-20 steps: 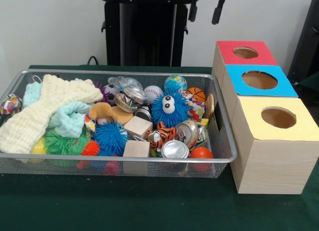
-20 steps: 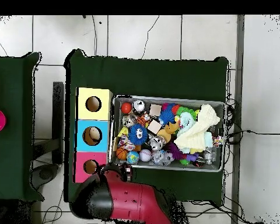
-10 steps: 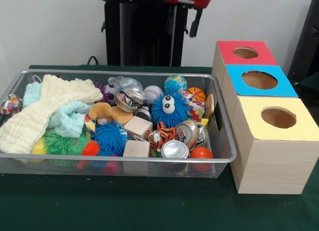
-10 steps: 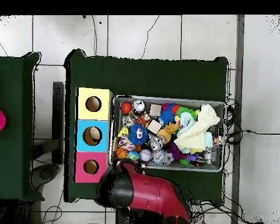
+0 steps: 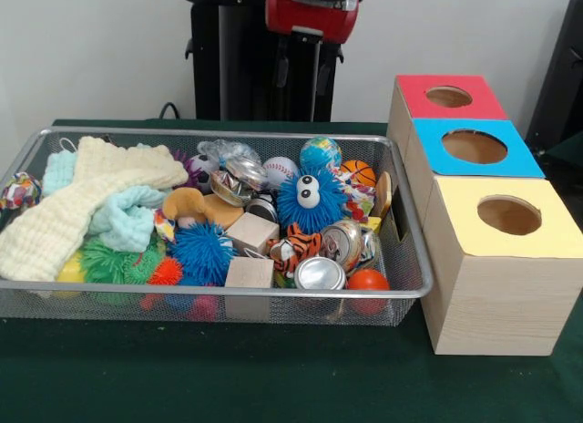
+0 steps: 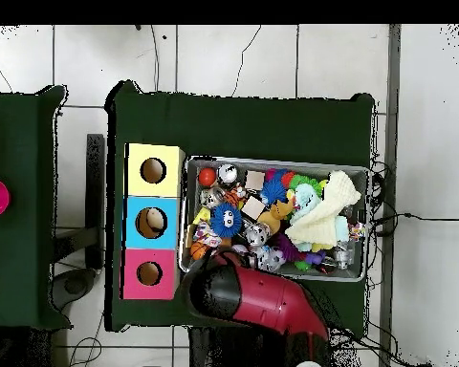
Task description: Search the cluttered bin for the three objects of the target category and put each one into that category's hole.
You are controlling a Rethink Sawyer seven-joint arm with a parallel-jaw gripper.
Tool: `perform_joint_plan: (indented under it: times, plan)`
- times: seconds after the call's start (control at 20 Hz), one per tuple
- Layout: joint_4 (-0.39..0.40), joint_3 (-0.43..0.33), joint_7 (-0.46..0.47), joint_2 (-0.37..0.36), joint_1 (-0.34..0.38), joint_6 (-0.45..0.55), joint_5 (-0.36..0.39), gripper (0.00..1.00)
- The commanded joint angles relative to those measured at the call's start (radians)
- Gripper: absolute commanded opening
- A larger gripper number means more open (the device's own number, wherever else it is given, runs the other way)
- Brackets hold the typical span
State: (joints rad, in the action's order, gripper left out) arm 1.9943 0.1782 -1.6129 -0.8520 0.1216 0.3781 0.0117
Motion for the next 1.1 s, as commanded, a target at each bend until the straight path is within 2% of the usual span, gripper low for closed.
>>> perform_joint_plan:
  times: [0.05, 0.55, 0.75, 0.9, 1.1]
  plan:
    - [-0.112, -0.078, -0.132, 0.027, 0.039, 0.024, -0.033, 1.0]
    - [-0.177, -0.083, -0.109, 0.028, 0.062, 0.087, -0.029, 1.0]
    - [-0.206, -0.075, -0.107, 0.059, 0.056, 0.046, -0.006, 1.0]
    - [-0.237, -0.029, -0.158, 0.097, 0.026, 0.023, -0.007, 1.0]
    - [-0.242, -0.025, -0.163, 0.121, 0.036, -0.007, -0.006, 1.0]
